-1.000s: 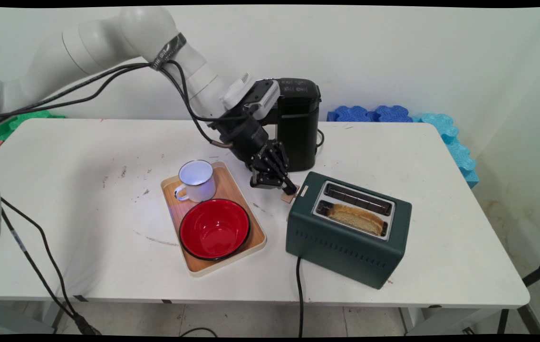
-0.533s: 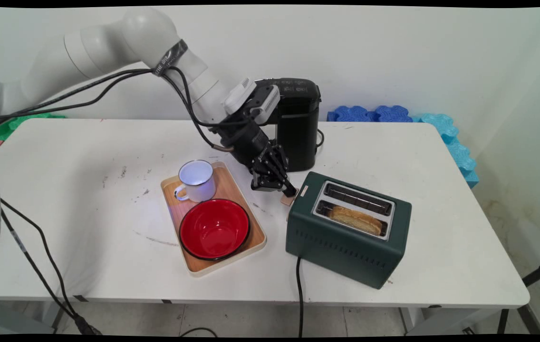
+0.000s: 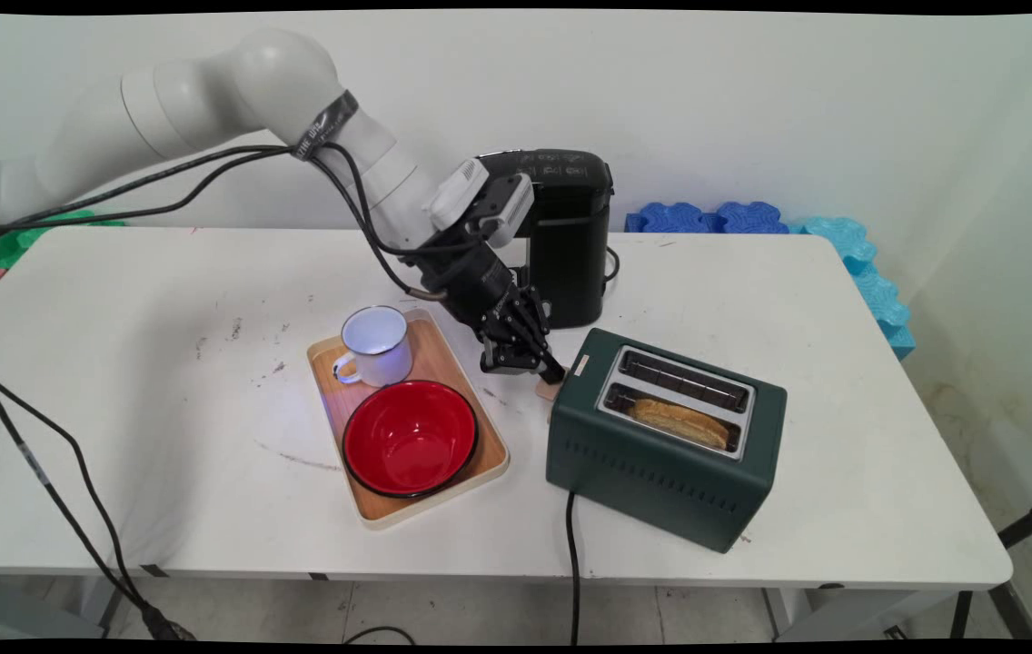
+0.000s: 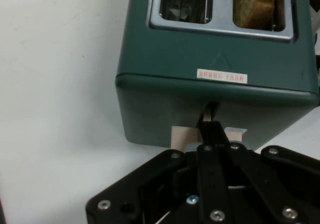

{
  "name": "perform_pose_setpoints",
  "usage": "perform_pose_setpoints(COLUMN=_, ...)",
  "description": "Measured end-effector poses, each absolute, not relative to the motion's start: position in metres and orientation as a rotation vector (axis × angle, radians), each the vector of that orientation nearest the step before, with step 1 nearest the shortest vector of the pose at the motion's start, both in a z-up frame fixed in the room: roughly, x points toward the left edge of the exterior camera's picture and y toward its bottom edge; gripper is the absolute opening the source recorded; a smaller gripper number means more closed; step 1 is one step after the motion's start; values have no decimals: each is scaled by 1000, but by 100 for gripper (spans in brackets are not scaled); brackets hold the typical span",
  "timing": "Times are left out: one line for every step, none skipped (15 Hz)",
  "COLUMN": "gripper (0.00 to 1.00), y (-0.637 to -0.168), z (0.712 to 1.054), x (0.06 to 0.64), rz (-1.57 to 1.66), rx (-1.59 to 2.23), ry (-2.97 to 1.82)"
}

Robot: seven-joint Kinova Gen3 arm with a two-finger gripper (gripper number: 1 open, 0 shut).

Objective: Press the toaster switch

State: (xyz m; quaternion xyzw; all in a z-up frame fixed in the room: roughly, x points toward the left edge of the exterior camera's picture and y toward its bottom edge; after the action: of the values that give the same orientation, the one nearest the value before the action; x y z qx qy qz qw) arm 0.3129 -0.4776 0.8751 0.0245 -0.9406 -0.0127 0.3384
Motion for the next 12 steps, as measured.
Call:
perform_pose_setpoints(gripper=0, y=-477, z=874, x=313, rz=-33, rx=68, ry=-2451)
perform_pose_setpoints(gripper=0, y=-476, z=873, x=313, rz=-32, rx=72, ry=-2451)
perform_pose_setpoints(gripper=0, y=-475, z=872, x=313, rz=-31, rx=76, ry=-2452)
perform_pose_setpoints(gripper=0, y=-475, z=871, x=313, rz=-30, rx=80, ry=-2452)
perform_pose_setpoints(gripper=0, y=-474, z=870, x=313, rz=-29, rx=85, ry=-2453)
perform_pose_setpoints(gripper=0, y=-474, z=870, x=312, rz=-28, rx=89, ry=-2453)
perform_pose_setpoints(gripper=0, y=-473, z=869, x=313, rz=-27, rx=94, ry=-2454)
perform_pose_setpoints(gripper=0, y=-472, z=868, x=313, rz=-26, rx=98, ry=-2455)
perform_pose_setpoints(gripper=0, y=-472, z=868, x=313, rz=-26, rx=101, ry=-2456)
perform_pose_setpoints(gripper=0, y=-471, z=867, x=313, rz=-26, rx=104, ry=-2457)
perform_pose_setpoints(gripper=0, y=-470, z=866, x=314, rz=-26, rx=109, ry=-2459)
perform_pose_setpoints(gripper=0, y=-470, z=866, x=314, rz=-25, rx=113, ry=-2460)
